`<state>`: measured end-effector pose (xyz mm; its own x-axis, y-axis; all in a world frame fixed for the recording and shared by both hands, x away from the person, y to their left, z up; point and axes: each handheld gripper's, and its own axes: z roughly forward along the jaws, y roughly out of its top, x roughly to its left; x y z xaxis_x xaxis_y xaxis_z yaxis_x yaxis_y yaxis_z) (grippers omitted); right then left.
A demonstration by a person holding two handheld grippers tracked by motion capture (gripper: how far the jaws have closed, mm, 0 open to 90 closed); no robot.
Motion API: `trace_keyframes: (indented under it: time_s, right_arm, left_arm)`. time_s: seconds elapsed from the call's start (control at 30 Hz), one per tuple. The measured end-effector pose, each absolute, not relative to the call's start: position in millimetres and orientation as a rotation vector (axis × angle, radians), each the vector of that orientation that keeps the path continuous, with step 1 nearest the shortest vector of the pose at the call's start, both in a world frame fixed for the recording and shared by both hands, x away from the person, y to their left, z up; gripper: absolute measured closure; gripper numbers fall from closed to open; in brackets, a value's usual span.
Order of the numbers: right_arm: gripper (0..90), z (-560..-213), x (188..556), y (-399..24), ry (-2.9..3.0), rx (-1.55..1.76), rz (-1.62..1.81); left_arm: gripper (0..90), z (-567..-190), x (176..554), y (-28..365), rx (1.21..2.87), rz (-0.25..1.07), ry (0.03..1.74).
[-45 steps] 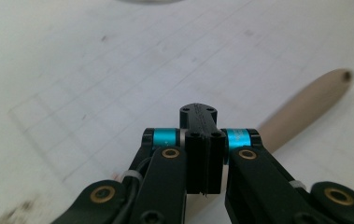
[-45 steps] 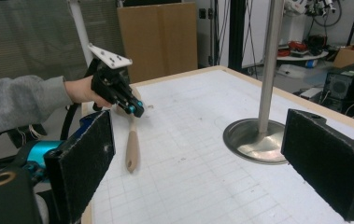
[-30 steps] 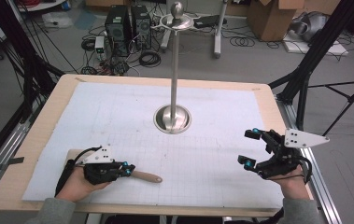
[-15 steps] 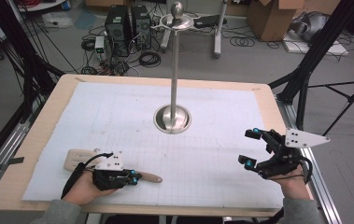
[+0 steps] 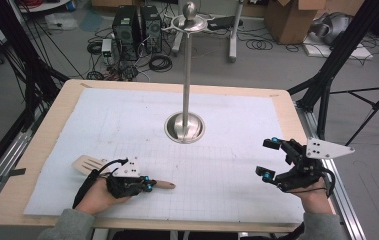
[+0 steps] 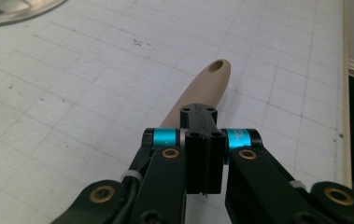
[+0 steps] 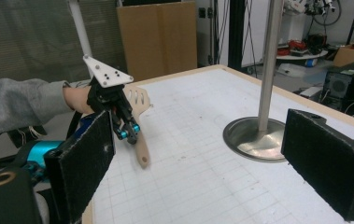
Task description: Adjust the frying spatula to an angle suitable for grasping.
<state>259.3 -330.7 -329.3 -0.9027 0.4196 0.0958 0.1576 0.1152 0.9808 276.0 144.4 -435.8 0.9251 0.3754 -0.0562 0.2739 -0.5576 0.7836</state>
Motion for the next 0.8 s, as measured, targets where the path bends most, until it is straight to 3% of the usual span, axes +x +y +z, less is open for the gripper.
trace_keyframes:
  time_s: [0.8]
  right_arm:
    - [8.6, -330.2, 259.2, -332.1, 2.186, 0.589, 1.877]
  left_arm:
    - [89.8, -436.6, 300.3, 137.0, 2.184, 0.266, 0.519]
